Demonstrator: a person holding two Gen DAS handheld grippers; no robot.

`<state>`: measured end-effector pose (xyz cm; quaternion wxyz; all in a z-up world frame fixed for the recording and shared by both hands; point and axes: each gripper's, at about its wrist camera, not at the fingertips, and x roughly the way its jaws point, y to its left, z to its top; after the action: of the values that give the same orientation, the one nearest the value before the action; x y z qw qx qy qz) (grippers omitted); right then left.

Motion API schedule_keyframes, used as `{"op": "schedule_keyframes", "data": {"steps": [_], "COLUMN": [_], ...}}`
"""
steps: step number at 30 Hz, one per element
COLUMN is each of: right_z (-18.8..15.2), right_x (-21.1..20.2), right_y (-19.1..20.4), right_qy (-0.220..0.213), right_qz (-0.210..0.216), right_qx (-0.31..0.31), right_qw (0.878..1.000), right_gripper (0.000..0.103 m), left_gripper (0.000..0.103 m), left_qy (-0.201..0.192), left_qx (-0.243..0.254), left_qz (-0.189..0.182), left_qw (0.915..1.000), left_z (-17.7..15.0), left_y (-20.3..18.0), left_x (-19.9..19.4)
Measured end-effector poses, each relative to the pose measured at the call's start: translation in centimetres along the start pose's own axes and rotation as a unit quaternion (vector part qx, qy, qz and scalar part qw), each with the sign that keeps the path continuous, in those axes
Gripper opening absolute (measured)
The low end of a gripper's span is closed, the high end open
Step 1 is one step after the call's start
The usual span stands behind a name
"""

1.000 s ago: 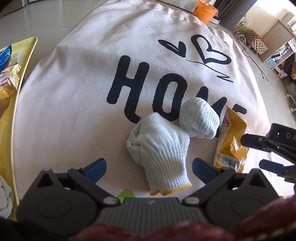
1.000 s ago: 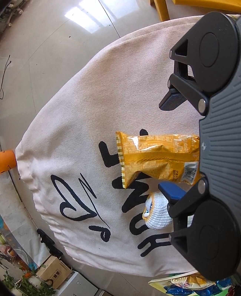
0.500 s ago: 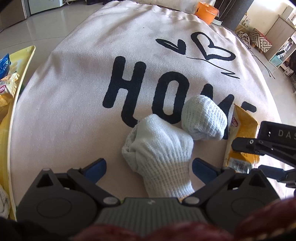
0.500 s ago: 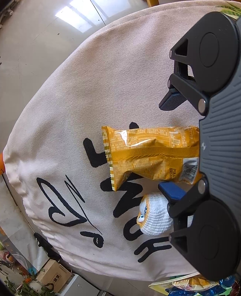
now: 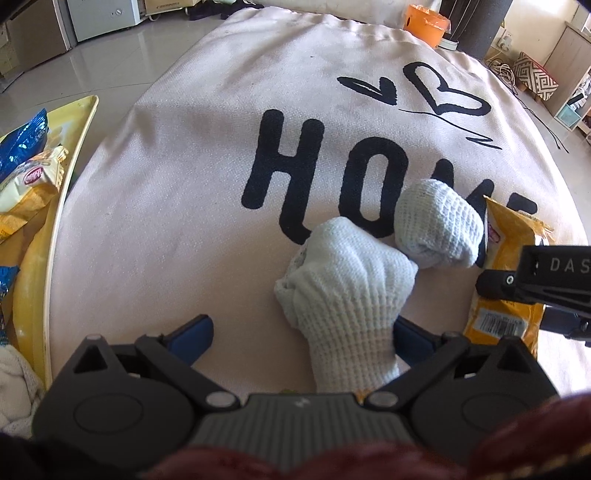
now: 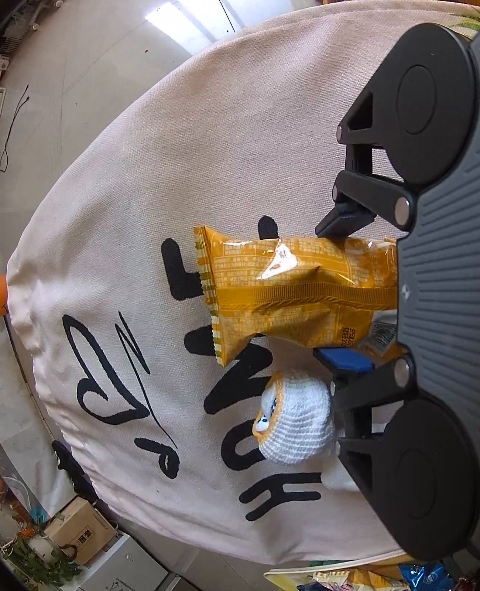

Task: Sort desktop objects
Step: 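Close the right tool on the yellow snack packet while the left tool aligns around the glove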

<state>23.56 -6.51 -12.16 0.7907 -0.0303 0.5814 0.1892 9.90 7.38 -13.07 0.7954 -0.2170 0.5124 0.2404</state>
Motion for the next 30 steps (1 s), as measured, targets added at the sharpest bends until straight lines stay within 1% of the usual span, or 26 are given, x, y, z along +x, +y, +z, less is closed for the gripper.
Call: {"op": "schedule_keyframes", "data": {"steps": [2,6,11,13,14,17,20,25,30], "right_z": [-0.2,-0.7,-1.3,-1.4,-1.4,-1.2,-1.1,-1.1,-1.3], "right_x": [-0.1,-0.3,-0.6,-0.7,-0.7,-0.8,-0.9,-0.7,-0.7], "right_y": [0.1,0.2,0.2,0.2,0.1,-0.2,-0.4,-0.4,-0.2], "right_qy": [0.006,0.025,0.039,0.039,0.04,0.039,0.036,0.043,0.04], "right_qz": [0.007,0.027,0.035,0.032,0.031,0.025,0.024,0.021,0.017], "right_qx": [-0.008,-0.014,-0.024,-0.026,-0.024,-0.013,-0.007,-0.004,-0.012], "right_qw": [1.0,0.999,0.998,0.998,0.998,0.999,0.999,0.999,0.999], "right_gripper": [0.059,0.058,0.059,0.061,0.064,0.08,0.08,0.081,0.082], "left_gripper": [0.102,0.1,0.098,0.099,0.101,0.102,0.102,0.102,0.102], "left_qy": [0.002,0.012,0.018,0.017,0.018,0.016,0.002,-0.025,-0.034], "left_qx": [-0.001,-0.005,-0.003,0.002,0.005,0.001,-0.001,0.028,0.03], "left_qz": [0.003,0.005,0.006,0.002,0.001,-0.007,-0.032,-0.029,-0.037], "left_qw": [1.0,0.9999,0.9998,0.9999,0.9998,0.9998,0.9995,0.9989,0.9983], "left_z": [-0.3,-1.0,-2.0,-2.2,-2.2,-2.3,-2.1,-2.3,-1.9], "left_y": [0.5,1.4,2.9,3.3,3.3,3.3,2.9,1.9,1.4], "left_x": [-0.2,-0.7,-1.4,-1.6,-1.5,-1.6,-2.0,-2.0,-1.2]}}
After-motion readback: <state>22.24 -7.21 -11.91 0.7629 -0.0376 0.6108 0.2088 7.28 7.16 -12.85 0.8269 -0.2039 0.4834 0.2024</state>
